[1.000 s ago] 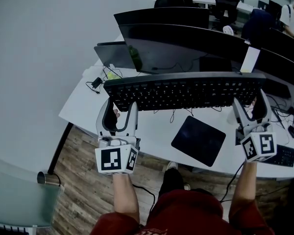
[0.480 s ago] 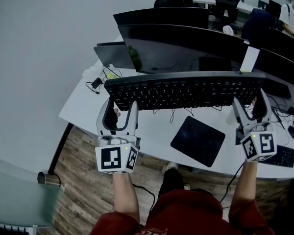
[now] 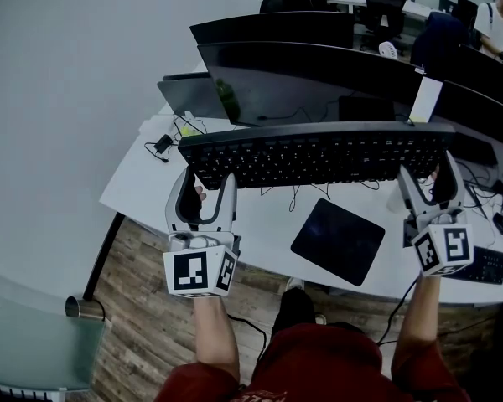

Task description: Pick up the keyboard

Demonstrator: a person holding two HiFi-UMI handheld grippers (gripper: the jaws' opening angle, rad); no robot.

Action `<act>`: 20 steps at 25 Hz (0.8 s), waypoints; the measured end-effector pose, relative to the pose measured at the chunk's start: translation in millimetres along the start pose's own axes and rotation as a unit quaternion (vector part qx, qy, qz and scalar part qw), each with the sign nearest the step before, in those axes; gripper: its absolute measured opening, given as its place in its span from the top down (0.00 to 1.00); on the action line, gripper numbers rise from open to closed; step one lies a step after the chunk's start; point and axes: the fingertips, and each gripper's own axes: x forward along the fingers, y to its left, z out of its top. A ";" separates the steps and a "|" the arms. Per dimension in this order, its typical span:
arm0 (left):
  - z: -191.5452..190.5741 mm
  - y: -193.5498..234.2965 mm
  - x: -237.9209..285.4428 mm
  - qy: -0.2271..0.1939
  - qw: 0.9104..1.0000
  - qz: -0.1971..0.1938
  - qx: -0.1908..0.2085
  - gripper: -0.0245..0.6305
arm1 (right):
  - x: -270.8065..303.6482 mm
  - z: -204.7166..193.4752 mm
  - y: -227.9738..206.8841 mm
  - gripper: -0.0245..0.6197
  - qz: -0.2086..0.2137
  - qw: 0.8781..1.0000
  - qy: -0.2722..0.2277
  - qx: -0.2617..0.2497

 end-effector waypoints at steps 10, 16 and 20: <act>-1.8 0.1 1.7 0.003 1.000 -0.001 -0.001 0.54 | 1.2 -1.4 -0.3 0.35 -0.001 1.000 0.003 0.000; -2.6 0.0 1.5 0.005 1.000 -0.001 -0.002 0.54 | 0.8 -1.1 -0.1 0.35 -0.002 1.000 0.004 -0.001; -2.8 0.1 2.5 0.005 1.000 -0.001 -0.001 0.54 | 1.0 -2.5 -1.3 0.35 -0.003 1.000 0.004 -0.002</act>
